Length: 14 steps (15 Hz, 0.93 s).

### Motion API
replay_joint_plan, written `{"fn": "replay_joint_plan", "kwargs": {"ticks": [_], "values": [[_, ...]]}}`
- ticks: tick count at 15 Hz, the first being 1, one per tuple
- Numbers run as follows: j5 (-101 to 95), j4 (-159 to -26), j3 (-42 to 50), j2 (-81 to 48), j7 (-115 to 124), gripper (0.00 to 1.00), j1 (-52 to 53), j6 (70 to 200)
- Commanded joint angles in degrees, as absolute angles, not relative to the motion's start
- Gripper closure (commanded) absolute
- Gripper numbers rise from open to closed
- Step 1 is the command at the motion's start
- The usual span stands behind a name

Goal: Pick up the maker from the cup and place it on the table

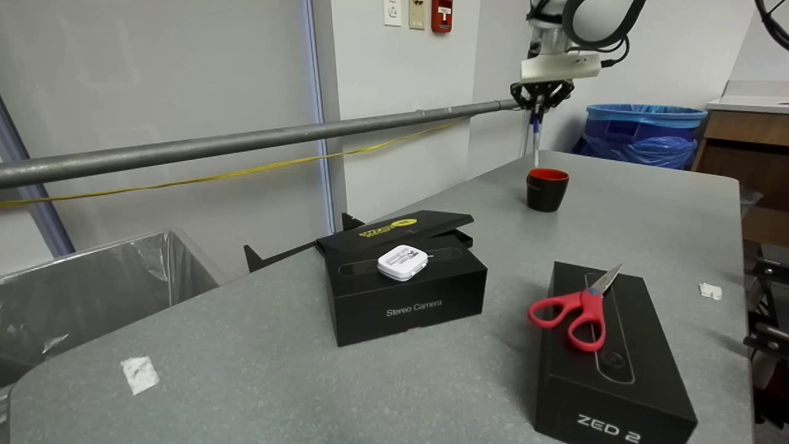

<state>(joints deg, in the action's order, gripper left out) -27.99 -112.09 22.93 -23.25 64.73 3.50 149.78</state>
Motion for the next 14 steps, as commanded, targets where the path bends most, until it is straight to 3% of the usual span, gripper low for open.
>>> {"fn": "replay_joint_plan", "kwargs": {"ticks": [1,6,14], "values": [[-24.49,-120.96,17.76,-12.49,54.91,0.97,1.14,151.90],[-19.39,-119.84,10.74,-18.89,45.04,0.97,2.06,147.73],[-23.05,-107.75,13.07,-35.93,47.33,0.97,7.02,138.03]]}}
